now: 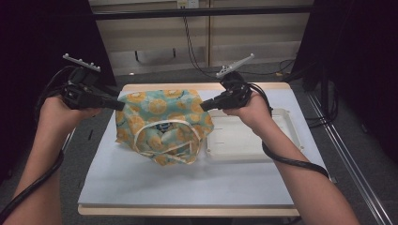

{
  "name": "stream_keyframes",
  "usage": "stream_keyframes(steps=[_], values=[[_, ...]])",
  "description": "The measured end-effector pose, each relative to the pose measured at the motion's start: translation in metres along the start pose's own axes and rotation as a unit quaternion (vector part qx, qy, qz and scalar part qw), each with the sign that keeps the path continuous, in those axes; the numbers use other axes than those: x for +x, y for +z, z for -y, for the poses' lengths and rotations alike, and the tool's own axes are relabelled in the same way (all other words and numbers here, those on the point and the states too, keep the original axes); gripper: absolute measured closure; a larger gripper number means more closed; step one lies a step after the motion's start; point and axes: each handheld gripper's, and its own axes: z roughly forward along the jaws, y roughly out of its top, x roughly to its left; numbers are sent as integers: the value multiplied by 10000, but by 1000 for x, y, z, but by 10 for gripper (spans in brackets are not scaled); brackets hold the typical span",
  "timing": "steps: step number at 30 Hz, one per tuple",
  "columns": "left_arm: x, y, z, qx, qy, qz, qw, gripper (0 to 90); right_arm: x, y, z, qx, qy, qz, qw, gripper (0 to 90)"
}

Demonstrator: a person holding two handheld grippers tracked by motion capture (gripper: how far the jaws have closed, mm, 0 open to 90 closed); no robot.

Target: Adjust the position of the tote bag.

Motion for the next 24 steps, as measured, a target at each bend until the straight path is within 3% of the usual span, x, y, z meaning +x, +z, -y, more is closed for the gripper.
stream_keyframes(steps=[1, 4, 7, 10, 16, 24], values=[[0, 0, -1, -12, -8, -54, 10000, 893, -1, -1, 0, -50, 49, -38, 10000, 900], [5, 0, -2, -155, -346, -118, 9992, 882, -3, -5, -3, -129, 78, 22, 9999, 900], [10, 5, -2, -170, -445, -140, 9988, 891, -7, -6, -6, -148, 146, 104, 9997, 900], [12, 8, -2, -214, -452, -162, 9986, 900, -13, -3, -9, -188, 277, 157, 9993, 900], [10, 4, -7, -208, -287, -264, 9990, 900, -12, -7, -19, -305, 223, 208, 9991, 900], [16, 14, -6, -178, -495, -317, 9981, 900, -15, -1, -31, -285, 232, 476, 9982, 900]])
